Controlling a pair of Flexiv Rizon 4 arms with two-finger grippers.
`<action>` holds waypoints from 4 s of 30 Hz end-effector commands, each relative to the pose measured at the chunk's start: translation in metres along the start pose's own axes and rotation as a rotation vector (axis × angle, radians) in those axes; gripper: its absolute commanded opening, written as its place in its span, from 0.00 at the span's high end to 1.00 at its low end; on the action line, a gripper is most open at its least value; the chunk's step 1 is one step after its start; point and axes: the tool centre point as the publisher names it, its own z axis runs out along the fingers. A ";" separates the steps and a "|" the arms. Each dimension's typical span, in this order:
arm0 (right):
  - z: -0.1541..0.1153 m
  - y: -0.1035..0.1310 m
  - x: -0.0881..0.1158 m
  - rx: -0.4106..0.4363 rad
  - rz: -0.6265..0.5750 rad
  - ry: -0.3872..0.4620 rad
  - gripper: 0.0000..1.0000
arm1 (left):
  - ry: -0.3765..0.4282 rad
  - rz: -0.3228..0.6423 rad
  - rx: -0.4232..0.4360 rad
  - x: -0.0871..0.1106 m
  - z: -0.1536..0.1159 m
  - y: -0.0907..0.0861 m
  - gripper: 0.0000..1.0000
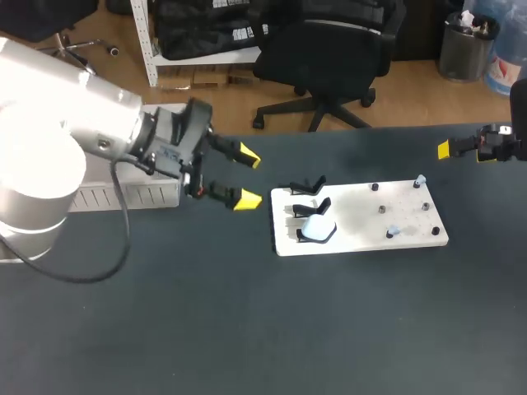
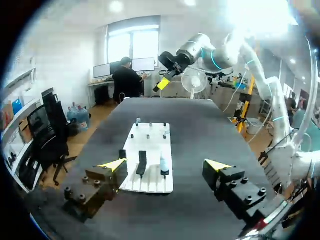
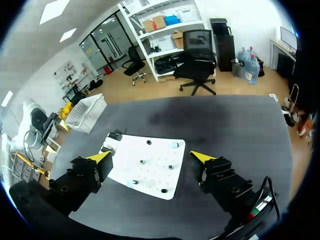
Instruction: Pick up each earbud case from the left stands, insert the matching earbuds, close the lid, and place the case in the box.
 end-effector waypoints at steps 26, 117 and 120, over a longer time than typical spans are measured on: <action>0.000 -0.001 0.000 -0.002 -0.001 0.001 0.00 | -0.005 0.026 0.131 0.048 0.074 0.002 0.52; 0.000 -0.001 0.000 -0.002 -0.001 0.001 0.00 | -0.077 -0.047 0.093 0.051 0.140 0.007 0.88; 0.000 -0.001 0.000 -0.002 -0.001 0.001 0.00 | -0.095 -0.047 0.093 0.047 0.134 0.006 1.00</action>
